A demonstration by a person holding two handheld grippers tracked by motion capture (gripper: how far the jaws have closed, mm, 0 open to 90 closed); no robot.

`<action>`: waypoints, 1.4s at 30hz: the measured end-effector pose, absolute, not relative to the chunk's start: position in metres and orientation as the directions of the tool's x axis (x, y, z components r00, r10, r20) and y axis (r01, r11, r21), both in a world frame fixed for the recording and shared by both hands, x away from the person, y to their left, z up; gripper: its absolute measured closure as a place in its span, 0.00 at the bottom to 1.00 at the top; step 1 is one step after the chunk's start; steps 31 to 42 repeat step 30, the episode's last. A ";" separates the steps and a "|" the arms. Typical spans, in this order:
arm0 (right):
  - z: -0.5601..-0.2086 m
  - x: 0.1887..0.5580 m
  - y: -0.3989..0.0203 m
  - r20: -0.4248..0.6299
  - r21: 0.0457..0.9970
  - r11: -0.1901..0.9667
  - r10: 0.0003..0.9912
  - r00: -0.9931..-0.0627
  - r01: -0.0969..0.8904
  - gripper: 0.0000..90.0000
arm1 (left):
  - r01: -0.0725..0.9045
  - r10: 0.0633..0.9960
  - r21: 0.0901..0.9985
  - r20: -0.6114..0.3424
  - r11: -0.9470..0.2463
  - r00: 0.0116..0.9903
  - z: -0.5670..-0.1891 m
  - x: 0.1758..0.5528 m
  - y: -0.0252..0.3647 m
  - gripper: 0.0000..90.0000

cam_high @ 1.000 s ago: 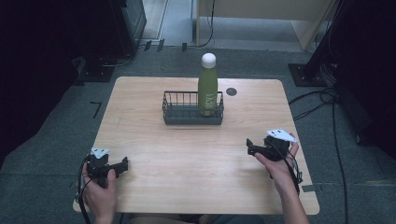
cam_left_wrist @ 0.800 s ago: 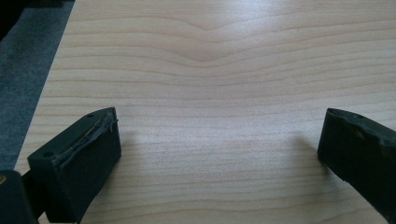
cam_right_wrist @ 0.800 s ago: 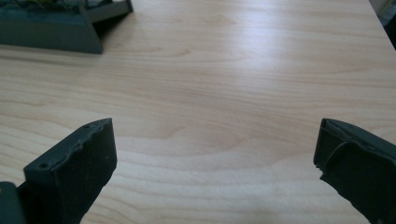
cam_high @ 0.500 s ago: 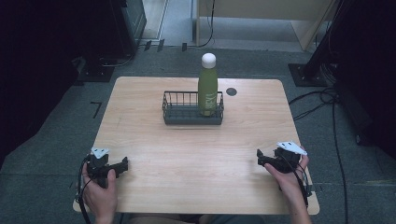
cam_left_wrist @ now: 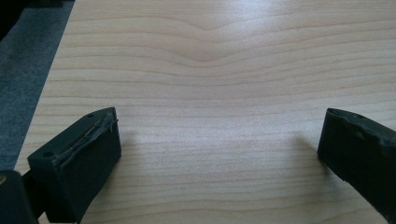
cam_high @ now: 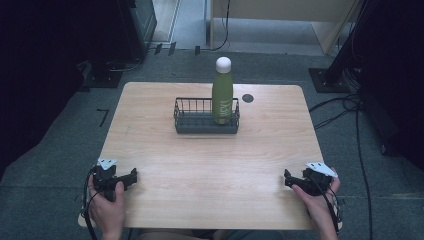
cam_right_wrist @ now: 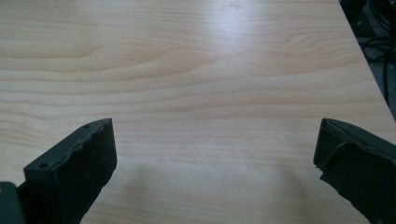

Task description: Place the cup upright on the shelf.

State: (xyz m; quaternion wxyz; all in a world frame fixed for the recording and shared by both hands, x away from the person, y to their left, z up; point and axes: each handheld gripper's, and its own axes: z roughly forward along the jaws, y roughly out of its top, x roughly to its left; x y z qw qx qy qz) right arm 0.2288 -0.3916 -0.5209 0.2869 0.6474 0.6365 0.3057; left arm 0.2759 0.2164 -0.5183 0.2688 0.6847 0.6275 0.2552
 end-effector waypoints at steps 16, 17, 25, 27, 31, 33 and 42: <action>-0.527 0.206 -0.413 0.006 0.719 -0.043 0.998 0.056 0.693 0.00 | 0.722 0.997 0.689 0.012 -0.068 0.082 -0.518 0.276 0.216 0.00; -0.528 0.204 -0.415 0.022 0.713 -0.059 0.998 0.062 0.698 0.00 | 0.722 0.997 0.689 0.012 -0.068 0.082 -0.518 0.276 0.216 0.00; -0.528 0.203 -0.415 0.026 0.713 -0.061 0.998 0.061 0.699 0.00 | 0.722 0.997 0.689 0.011 -0.067 0.082 -0.518 0.276 0.216 0.00; -0.528 0.203 -0.415 0.027 0.713 -0.063 0.998 0.063 0.698 0.00 | 0.722 0.997 0.689 0.011 -0.067 0.082 -0.518 0.276 0.216 0.00; -0.528 0.204 -0.416 0.027 0.713 -0.061 0.998 0.060 0.699 0.00 | 0.722 0.997 0.689 0.011 -0.067 0.082 -0.518 0.276 0.216 0.00; -0.528 0.204 -0.416 0.027 0.713 -0.061 0.998 0.060 0.699 0.00 | 0.722 0.997 0.689 0.011 -0.067 0.082 -0.518 0.276 0.216 0.00; -0.528 0.204 -0.416 0.027 0.713 -0.061 0.998 0.060 0.699 0.00 | 0.722 0.997 0.689 0.011 -0.067 0.082 -0.518 0.276 0.216 0.00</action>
